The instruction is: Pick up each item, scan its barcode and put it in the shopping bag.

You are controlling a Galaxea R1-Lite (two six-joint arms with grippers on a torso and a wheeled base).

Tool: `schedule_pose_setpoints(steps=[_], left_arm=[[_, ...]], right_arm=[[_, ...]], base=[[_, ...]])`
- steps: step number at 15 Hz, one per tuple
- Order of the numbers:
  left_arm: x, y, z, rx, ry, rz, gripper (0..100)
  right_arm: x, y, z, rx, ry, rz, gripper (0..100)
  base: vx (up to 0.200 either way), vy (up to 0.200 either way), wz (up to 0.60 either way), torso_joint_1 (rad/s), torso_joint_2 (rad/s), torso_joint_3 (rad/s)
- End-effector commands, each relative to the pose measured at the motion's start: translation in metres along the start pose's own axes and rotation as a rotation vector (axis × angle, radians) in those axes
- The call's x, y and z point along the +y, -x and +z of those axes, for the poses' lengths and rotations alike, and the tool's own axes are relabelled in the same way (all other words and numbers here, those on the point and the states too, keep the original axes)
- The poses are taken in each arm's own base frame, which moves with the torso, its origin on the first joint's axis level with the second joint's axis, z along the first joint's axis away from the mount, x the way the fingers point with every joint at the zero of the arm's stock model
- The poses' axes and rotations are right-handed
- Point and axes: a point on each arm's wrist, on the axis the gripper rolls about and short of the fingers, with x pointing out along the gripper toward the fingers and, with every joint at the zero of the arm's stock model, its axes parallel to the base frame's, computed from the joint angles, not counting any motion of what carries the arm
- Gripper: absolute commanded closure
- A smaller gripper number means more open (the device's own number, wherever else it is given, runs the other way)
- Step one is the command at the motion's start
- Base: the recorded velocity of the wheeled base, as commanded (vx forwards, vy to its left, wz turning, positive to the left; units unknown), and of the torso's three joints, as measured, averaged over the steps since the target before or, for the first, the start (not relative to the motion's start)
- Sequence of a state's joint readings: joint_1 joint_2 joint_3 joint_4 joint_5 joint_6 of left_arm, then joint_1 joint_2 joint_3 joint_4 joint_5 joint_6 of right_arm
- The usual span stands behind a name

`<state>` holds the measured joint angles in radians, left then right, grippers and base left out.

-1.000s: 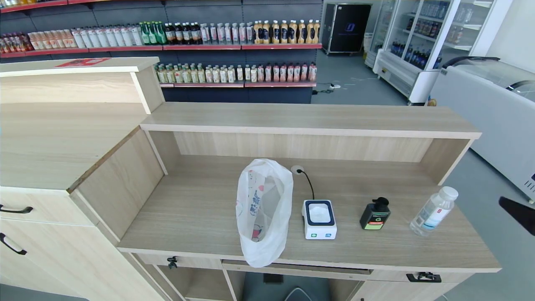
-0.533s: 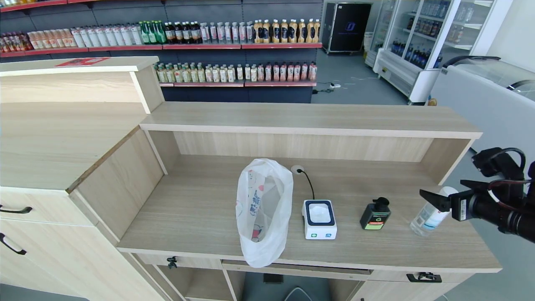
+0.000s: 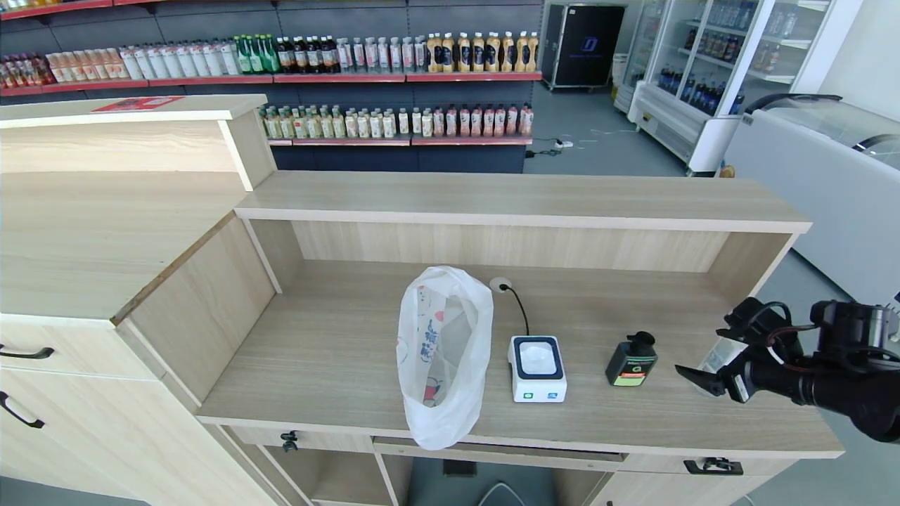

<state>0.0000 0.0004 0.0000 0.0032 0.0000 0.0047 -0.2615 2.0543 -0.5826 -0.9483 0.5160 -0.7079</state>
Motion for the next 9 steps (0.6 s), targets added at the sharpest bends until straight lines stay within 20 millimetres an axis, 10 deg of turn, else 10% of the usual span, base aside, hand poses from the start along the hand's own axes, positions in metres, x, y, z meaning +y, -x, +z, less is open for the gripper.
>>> schedule_pose_setpoints(steps=[1, 9], left_arm=[[0.000, 0.000, 0.000, -0.001, 0.000, 0.000, 0], [0.000, 0.000, 0.000, -0.001, 0.000, 0.000, 0]], right_arm=[[-0.002, -0.022, -0.019, 0.007, 0.035, 0.053, 0], [-0.010, -0.059, -0.039, -0.082, 0.156, 0.149, 0]], base=[[0.000, 0.000, 0.00, 0.000, 0.00, 0.000], [0.000, 0.000, 0.00, 0.000, 0.00, 0.000]])
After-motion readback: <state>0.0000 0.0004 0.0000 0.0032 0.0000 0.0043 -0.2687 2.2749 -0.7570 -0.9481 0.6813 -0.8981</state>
